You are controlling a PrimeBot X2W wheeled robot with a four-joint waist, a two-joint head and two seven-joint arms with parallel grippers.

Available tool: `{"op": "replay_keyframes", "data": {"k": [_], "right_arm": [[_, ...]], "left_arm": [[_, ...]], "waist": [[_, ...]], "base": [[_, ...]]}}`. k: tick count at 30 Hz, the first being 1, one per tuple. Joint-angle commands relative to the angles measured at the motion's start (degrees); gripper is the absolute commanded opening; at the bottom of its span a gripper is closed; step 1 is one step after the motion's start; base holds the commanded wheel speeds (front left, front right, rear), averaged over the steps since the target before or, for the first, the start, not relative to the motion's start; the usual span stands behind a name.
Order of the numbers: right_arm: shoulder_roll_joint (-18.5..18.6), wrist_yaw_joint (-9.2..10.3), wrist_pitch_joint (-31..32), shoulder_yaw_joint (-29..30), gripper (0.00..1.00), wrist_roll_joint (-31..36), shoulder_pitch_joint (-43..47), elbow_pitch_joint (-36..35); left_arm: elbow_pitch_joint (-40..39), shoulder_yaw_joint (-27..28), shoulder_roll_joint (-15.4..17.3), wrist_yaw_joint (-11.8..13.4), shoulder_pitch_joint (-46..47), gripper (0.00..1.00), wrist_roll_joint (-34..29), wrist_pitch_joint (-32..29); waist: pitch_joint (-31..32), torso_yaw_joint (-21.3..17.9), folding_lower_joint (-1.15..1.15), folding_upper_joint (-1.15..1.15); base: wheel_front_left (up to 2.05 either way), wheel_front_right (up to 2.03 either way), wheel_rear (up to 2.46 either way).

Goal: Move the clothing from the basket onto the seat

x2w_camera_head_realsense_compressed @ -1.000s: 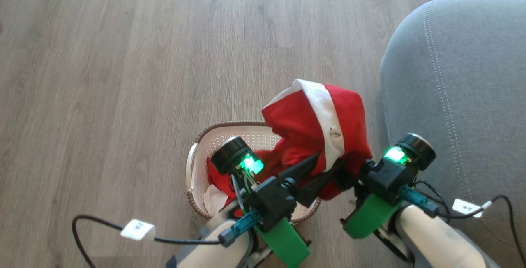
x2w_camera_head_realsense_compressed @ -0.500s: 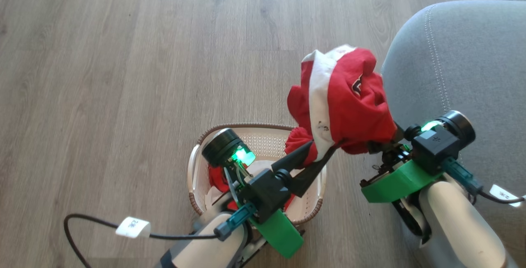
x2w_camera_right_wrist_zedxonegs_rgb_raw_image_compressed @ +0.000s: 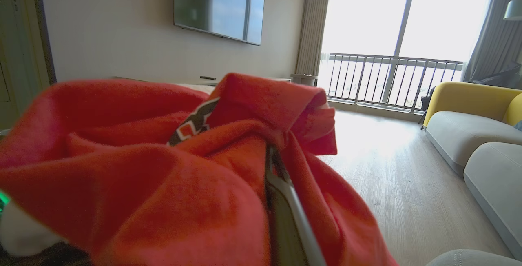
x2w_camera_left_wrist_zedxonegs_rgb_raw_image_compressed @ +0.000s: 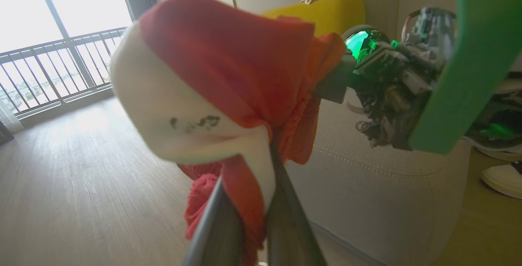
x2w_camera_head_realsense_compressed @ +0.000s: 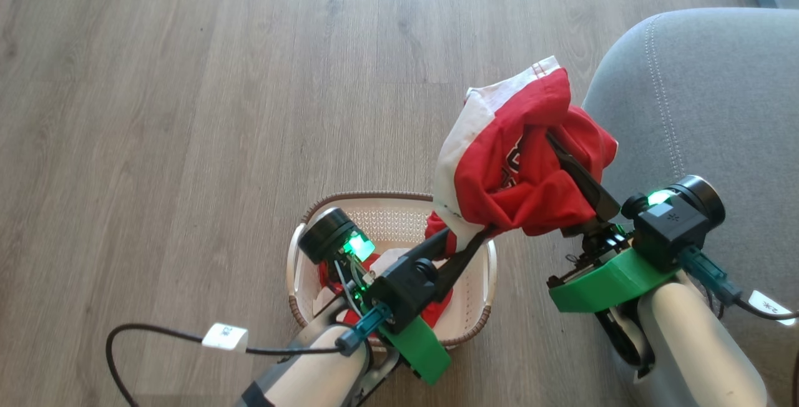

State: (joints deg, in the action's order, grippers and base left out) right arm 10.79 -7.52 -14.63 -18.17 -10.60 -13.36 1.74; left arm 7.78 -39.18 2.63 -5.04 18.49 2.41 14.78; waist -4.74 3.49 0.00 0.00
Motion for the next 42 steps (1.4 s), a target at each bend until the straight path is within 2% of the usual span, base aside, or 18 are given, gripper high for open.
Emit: {"op": "replay_keyframes", "data": {"k": [1,2,3,4,5,14,21,30,33,39,42], "right_arm": [[-0.55,0.03,-0.37,0.38,0.0,-0.53,-0.89,-2.57],[-0.56,0.03,-0.37,0.42,0.0,-0.57,-0.88,-2.58],[-0.55,0.03,-0.37,0.48,0.0,-0.6,-0.87,-2.59],[-0.54,0.03,-0.37,0.56,0.0,-0.61,-0.87,-2.58],[-0.52,0.03,-0.37,0.68,0.0,-0.61,-0.86,-2.56],[-0.53,0.03,-0.37,3.06,0.0,0.0,-0.8,-3.13],[-0.28,0.03,-0.37,7.04,0.0,0.53,-0.2,-3.65],[-0.5,0.03,-0.37,14.76,0.0,1.4,1.73,-3.07],[-1.36,0.03,-0.37,19.33,0.0,2.41,2.97,-1.41],[-3.42,0.03,-0.37,24.47,0.0,2.91,4.81,-0.73],[-3.81,0.03,-0.37,25.02,0.0,2.92,5.24,-0.76]], "left_arm": [[-0.65,1.51,0.36,0.38,0.39,0.0,-0.48,0.22],[-0.55,1.64,0.35,0.64,0.4,0.08,-0.4,0.22],[-0.49,1.71,0.34,0.85,0.44,0.27,-0.33,0.22],[0.26,1.64,0.33,0.82,0.34,0.96,-0.06,0.22],[0.44,1.62,0.33,0.91,0.51,1.0,-0.05,0.22],[2.41,1.55,0.37,1.92,0.29,1.0,-0.83,0.22],[2.96,2.51,0.93,2.28,-1.73,1.0,-0.18,0.22],[3.04,4.7,1.79,1.02,-5.71,1.0,1.05,0.22],[2.72,5.57,1.76,0.66,-7.16,1.0,0.86,0.22],[2.87,6.8,1.66,0.02,-9.86,1.0,0.83,0.22],[3.06,7.05,1.67,-0.4,-10.72,1.0,0.54,0.22]], "waist": [[-0.06,-0.01,0.0,0.0],[-0.11,-0.01,0.0,0.0],[-0.16,0.0,0.0,0.0],[-0.16,0.01,0.0,0.0],[-0.17,0.05,0.0,0.0],[0.34,0.52,0.0,0.0],[0.9,0.8,0.0,0.0],[1.21,-0.25,0.0,0.0],[1.37,-0.9,0.0,0.0],[1.82,-1.83,0.0,0.0],[1.77,-2.19,0.0,0.0]], "base": [[0.0,0.0,0.0],[0.0,0.0,0.0],[0.0,0.0,0.0],[0.0,0.0,0.0],[0.0,0.0,0.0],[0.0,0.0,0.0],[0.0,0.0,0.0],[0.0,0.0,0.0],[0.0,0.0,0.0],[0.0,0.0,0.0],[0.0,0.0,0.0]]}}
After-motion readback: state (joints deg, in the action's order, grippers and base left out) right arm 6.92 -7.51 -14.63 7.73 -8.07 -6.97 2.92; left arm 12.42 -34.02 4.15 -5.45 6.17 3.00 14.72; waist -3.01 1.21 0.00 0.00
